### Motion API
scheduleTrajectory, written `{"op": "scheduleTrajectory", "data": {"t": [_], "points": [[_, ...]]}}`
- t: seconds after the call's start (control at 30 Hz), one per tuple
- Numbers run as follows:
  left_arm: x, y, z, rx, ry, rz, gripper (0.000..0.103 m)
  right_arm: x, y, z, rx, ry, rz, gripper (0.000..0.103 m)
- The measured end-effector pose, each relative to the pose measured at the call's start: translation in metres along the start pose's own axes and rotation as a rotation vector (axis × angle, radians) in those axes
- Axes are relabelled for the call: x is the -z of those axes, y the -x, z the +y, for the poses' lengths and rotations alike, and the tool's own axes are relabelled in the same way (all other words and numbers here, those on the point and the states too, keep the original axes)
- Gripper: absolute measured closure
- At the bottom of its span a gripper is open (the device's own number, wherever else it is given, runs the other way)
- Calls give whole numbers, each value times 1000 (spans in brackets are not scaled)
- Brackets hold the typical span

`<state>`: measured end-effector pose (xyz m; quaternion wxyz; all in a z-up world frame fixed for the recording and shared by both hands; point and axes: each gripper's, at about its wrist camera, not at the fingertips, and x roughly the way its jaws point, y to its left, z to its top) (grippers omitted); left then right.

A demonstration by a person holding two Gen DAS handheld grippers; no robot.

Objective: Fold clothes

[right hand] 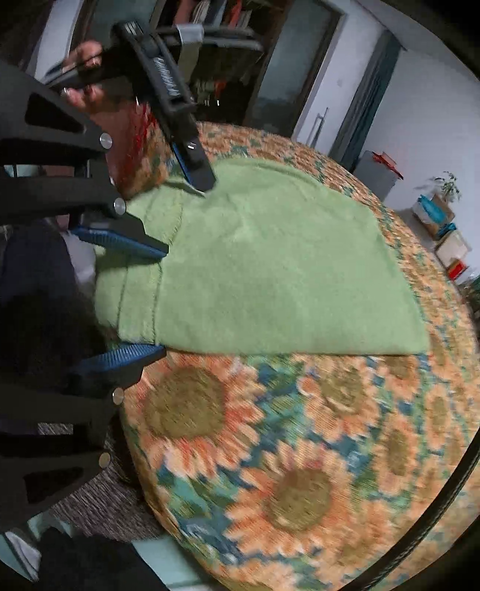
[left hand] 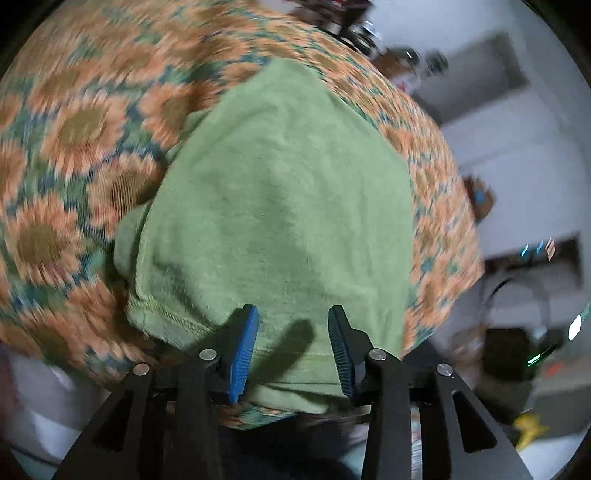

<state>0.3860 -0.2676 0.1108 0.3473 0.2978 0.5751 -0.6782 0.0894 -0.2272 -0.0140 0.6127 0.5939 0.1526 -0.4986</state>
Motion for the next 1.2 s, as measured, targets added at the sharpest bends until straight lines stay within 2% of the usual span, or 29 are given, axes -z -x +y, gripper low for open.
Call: {"op": "scheduleTrajectory", "data": {"t": [0.03, 0.07, 0.17, 0.23, 0.3, 0.43, 0.57, 0.67, 0.73, 0.83, 0.9, 0.93, 0.97, 1.0, 1.07, 1.1, 1.13, 1.2], "points": [[-1, 2, 3, 34, 29, 4, 57, -3, 0, 2, -18, 3, 5, 80], [-1, 5, 2, 63, 31, 9, 53, -5, 0, 5, -36, 7, 10, 92], [0, 15, -6, 135, 8, 5, 47, -14, 1, 12, -90, 17, 24, 94], [2, 30, -22, 122, -133, -41, 38, -23, 12, 19, -113, 32, -9, 94], [12, 41, -38, 59, -289, -79, 35, -32, 23, 25, -120, 47, -43, 94], [56, 49, -67, -113, -659, -128, 32, -41, 23, 27, -86, 37, -36, 94], [113, 22, -89, -348, -1006, -198, 32, -45, 15, 31, -81, 23, -31, 94], [138, 0, -96, -459, -1160, -228, 32, -54, 7, 39, -70, 28, -29, 94], [142, -16, -98, -549, -1219, -278, 32, -61, 1, 45, -62, 31, -28, 94], [131, -25, -95, -595, -1207, -304, 32, -55, 9, 42, -66, 33, -33, 94], [119, -23, -92, -565, -1173, -346, 32, -49, 17, 38, -69, 29, -39, 94], [107, -22, -87, -554, -1128, -377, 32, -47, 20, 36, -70, 26, -41, 94], [92, -24, -82, -564, -1057, -374, 33, -45, 23, 34, -77, 20, -43, 94], [77, -26, -78, -561, -992, -367, 53, -44, 25, 31, -87, 12, -45, 94], [57, -25, -71, -456, -906, -316, 90, -38, 27, 28, -95, -1, -49, 94], [50, -23, -69, -419, -878, -293, 90, -35, 27, 27, -100, -3, -49, 94], [45, -21, -68, -415, -869, -285, 90, -32, 28, 26, -107, -4, -47, 89], [43, -16, -68, -411, -879, -298, 91, -25, 30, 16, -117, -52, -56, 70]]}}
